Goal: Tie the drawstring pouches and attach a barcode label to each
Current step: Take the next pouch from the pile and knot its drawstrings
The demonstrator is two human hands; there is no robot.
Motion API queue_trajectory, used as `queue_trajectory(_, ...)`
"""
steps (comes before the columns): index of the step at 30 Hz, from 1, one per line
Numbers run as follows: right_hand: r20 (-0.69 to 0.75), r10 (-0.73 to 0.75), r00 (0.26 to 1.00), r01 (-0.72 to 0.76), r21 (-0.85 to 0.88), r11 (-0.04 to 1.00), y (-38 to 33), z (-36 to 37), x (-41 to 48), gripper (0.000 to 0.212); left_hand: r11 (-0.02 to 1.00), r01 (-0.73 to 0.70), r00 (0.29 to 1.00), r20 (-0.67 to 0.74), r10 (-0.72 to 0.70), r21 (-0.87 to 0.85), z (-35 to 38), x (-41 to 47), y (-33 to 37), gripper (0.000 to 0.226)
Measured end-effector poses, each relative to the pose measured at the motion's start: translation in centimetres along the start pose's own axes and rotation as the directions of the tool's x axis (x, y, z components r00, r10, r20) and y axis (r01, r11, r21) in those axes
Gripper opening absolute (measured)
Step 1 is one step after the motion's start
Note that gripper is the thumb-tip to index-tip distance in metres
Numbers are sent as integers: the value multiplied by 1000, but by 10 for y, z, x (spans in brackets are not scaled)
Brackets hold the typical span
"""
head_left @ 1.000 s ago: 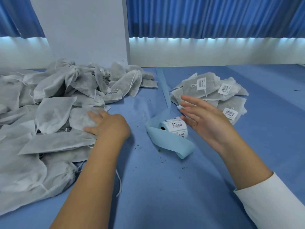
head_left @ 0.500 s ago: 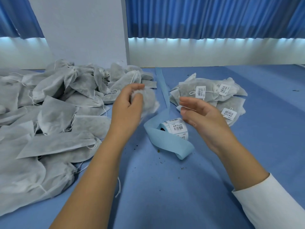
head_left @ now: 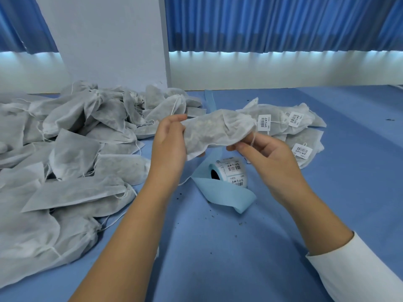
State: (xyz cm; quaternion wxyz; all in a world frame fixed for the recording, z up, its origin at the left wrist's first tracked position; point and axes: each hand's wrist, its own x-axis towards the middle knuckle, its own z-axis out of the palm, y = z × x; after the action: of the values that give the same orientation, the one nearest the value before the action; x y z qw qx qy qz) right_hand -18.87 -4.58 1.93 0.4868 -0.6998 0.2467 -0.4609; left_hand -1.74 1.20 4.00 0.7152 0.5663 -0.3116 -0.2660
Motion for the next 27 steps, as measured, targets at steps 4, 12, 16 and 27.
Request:
queue_trajectory(4,28,99,995,-101,112,989,-3,-1,1,30,986,-83,996,-17,86,148,-3,3,-6,31)
queue_trajectory(12,-97,63,993,-71,-74,995,-2,-1,1,28,847,-87,996,54,69,524,-12,15,-16,36)
queue_trajectory(16,-20,20,1000,-23,-165,986,-5,6,-3,27,721,-319,929,353,109,616,-10,7,-16,43)
queue_trajectory(27,98,-95,991,116,-237,965,-6,8,-7,23,859,-434,716,683,145,272,-8,-13,1,23)
